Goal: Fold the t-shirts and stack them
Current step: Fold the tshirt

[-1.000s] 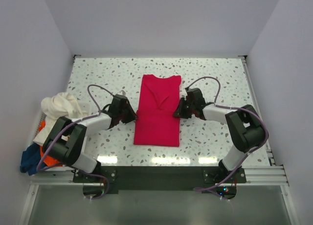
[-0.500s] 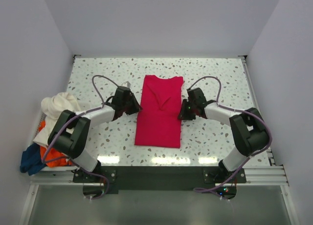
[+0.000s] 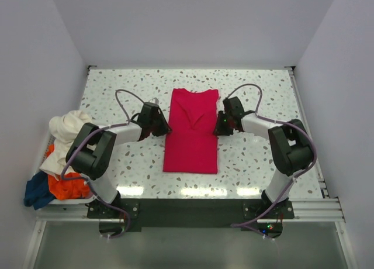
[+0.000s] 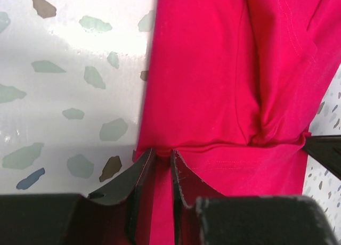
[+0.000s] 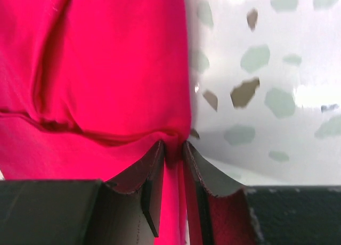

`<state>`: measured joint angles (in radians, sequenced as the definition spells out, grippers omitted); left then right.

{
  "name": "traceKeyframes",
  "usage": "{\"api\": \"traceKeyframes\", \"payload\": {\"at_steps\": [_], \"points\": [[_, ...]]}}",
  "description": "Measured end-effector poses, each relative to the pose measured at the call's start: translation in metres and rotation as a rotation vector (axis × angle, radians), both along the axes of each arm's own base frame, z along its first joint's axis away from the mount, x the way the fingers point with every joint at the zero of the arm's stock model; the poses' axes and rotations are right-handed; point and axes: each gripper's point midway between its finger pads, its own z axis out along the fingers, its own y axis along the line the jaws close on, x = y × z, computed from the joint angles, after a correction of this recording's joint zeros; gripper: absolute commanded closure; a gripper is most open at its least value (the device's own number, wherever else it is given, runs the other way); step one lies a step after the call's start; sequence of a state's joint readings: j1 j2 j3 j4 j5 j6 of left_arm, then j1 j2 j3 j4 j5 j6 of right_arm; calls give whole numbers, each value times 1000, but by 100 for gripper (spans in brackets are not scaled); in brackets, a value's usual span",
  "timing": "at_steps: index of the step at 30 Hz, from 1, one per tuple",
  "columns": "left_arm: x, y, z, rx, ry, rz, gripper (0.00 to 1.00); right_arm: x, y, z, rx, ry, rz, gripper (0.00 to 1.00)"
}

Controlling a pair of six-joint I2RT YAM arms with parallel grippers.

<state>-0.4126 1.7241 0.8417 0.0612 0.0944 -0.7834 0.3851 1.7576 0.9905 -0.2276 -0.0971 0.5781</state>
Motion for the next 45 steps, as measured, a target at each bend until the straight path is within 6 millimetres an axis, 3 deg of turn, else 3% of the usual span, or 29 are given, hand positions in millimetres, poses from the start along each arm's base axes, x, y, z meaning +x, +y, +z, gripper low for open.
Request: {"api": "traceKeyframes", "payload": {"at_steps": [5, 10, 11, 14, 16, 19, 22, 25, 28, 31, 34, 38, 42, 45], "points": [[8, -3, 1, -6, -1, 9, 78, 23, 5, 1, 2, -13, -4, 75], [20, -5, 2, 3, 1, 23, 77, 31, 0, 1, -7, -3, -17, 74], [23, -5, 1, 4, 1, 26, 76, 32, -3, 2, -10, 1, -21, 70], [28, -2, 3, 9, 3, 31, 63, 33, -11, 2, -17, 12, -36, 61], [33, 0, 8, 9, -9, 34, 49, 32, -16, 4, -27, 18, -40, 56], [37, 5, 22, 3, -37, 31, 44, 26, -22, 11, -39, 26, -42, 55], [31, 10, 49, -1, -76, 23, 44, 13, -26, 26, -20, 2, -35, 55], [14, 14, 78, -28, -138, 8, 43, -22, -28, 38, 30, -12, -19, 55], [-20, 22, 86, -42, -156, -7, 43, -64, -28, 33, 65, 13, -5, 55], [-55, 24, 67, -31, -103, -40, 43, -106, -20, 19, 65, 68, 33, 56], [-90, 25, 39, -3, -19, -81, 43, -133, -5, 16, 75, 88, 87, 56], [-122, 25, 20, 13, 59, -129, 46, -144, 0, 29, 104, 49, 82, 57], [-132, 17, 24, 6, 54, -166, 46, -140, -5, 44, 115, -7, 48, 57], [-142, 11, 22, -3, 58, -185, 46, -142, -6, 43, 111, 1, 39, 57]]}}
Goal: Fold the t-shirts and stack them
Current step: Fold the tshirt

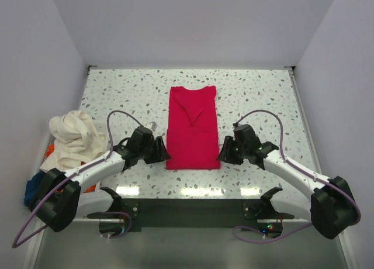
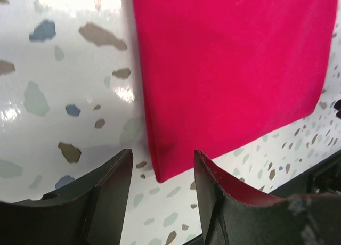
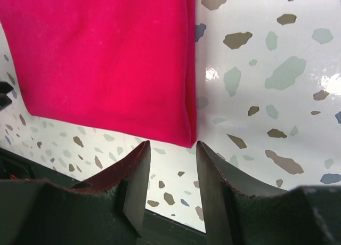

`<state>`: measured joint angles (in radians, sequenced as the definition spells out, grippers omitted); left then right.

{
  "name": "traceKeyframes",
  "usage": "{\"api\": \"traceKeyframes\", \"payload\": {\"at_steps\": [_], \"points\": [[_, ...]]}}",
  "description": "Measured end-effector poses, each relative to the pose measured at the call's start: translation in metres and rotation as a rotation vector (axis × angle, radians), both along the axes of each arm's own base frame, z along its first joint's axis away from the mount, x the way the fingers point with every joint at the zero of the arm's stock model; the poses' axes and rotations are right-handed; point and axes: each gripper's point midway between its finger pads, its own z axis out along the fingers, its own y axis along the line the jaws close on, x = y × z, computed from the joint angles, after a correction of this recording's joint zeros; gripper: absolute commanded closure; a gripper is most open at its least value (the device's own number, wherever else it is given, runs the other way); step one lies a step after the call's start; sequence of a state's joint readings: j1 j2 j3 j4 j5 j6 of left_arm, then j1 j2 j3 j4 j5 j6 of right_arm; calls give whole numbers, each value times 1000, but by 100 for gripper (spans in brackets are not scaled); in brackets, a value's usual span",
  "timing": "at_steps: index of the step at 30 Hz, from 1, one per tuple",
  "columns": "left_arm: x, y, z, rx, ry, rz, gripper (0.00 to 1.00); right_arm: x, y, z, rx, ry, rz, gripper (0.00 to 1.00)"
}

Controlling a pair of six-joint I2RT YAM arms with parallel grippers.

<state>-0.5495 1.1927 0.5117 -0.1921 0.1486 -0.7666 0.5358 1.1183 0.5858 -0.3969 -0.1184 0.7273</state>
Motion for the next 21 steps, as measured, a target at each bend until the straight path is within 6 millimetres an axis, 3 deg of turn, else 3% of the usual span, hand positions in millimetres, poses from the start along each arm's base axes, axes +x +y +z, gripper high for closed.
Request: {"api": "traceKeyframes", "payload": {"at_steps": [6, 11, 21], "points": [[-29, 7, -22, 4, 64, 10, 46, -14, -6, -21, -14, 61, -19, 57], [-29, 4, -21, -27, 56, 26, 48, -19, -8, -34, -17, 96, -38, 57], [-31, -3, -22, -55, 54, 24, 50, -18, -6, -41, 7, 99, -68, 59]]}}
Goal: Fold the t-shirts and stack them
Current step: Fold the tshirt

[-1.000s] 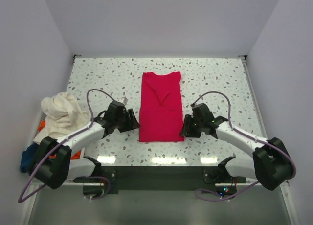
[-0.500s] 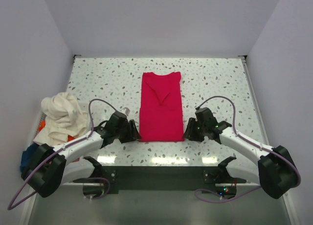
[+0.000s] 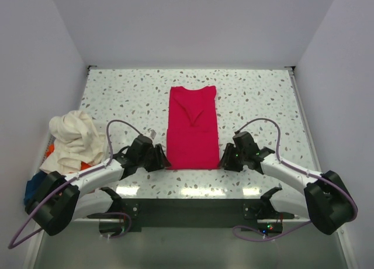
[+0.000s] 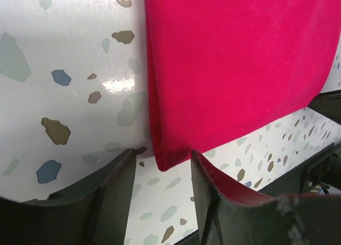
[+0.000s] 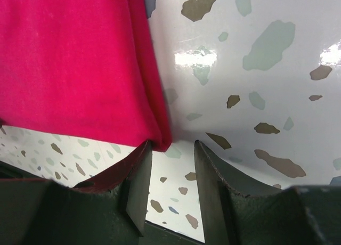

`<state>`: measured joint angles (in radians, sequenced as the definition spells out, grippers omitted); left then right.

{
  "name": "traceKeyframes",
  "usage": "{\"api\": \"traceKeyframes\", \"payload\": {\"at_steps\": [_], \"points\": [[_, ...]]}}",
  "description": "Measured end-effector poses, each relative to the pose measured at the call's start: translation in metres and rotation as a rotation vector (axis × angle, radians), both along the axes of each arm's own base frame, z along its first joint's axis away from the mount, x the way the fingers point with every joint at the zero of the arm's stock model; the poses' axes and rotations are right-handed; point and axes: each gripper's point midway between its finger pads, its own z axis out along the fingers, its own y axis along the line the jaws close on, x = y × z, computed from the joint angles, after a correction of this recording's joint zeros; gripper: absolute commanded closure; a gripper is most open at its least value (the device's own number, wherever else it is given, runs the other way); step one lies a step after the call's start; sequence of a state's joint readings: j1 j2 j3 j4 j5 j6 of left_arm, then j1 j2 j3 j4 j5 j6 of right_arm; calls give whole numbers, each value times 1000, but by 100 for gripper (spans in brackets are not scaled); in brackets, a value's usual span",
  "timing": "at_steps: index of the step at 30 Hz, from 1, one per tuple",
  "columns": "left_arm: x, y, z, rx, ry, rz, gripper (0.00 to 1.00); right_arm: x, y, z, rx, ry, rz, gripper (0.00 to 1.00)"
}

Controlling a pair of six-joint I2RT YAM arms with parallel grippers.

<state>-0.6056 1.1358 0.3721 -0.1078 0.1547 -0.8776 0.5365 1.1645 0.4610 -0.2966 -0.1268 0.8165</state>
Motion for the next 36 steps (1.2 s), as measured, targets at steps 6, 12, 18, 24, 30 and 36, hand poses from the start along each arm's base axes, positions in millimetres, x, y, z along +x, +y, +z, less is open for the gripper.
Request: {"api": "traceKeyframes", "payload": {"at_steps": [6, 12, 18, 24, 30, 36], "points": [[-2, -8, -1, -17, -2, -14, 52, 3, 4, 0, 28, -11, -17, 60], [-3, -16, -2, -36, 3, -23, 56, 4, 7, 0, 50, -17, -24, 62], [-3, -18, -3, -44, 9, -15, 61, 4, 9, -1, 64, -20, -26, 65], [-5, -21, -5, -46, 17, -16, 71, 6, 13, -2, 81, -18, -27, 76], [-8, -20, -9, -34, 31, -15, 100, 4, 13, -4, 80, -7, -19, 100], [-16, -21, -9, -13, 37, -38, 100, -2, 10, 3, 78, -15, 1, 100]]}}
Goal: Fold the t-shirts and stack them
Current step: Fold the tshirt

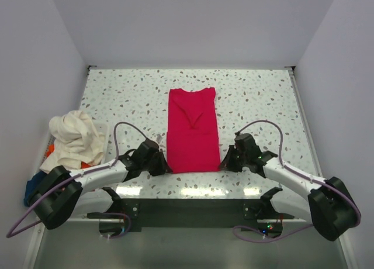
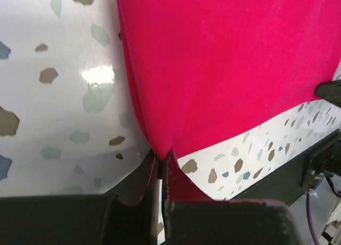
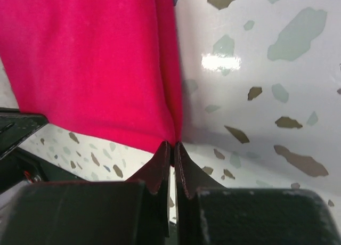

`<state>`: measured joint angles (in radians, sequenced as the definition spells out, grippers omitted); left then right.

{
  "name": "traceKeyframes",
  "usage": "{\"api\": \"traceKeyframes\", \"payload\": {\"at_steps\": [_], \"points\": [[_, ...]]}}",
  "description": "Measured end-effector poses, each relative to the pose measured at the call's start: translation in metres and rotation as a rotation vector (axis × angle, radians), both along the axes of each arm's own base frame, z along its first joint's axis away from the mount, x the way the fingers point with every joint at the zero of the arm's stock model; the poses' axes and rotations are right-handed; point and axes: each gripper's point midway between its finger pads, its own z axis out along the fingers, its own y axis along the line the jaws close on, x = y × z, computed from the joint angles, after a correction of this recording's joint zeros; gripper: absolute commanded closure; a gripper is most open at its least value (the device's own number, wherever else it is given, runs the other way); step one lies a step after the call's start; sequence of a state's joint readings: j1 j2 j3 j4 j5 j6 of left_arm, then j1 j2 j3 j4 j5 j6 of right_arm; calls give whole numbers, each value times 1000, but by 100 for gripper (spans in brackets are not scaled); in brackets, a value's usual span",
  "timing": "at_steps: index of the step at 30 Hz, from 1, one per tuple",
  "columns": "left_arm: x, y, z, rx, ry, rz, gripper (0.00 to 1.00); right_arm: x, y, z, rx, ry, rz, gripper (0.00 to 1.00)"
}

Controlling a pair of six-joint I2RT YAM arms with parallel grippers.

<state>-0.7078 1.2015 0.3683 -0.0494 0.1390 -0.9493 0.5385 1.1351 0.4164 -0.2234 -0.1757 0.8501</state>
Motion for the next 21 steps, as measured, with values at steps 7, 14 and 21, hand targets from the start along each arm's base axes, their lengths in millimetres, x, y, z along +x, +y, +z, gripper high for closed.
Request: {"api": "traceKeyframes", "payload": {"at_steps": [7, 14, 21], "points": [[-23, -2, 13, 36, -6, -65, 100, -18, -3, 31, 53, -73, 61, 100], [-17, -7, 56, 22, -71, -63, 100, -36, -14, 57, 69, -141, 93, 100], [-3, -15, 85, 8, -125, -55, 100, -22, -18, 83, 3, -186, 107, 100]]}}
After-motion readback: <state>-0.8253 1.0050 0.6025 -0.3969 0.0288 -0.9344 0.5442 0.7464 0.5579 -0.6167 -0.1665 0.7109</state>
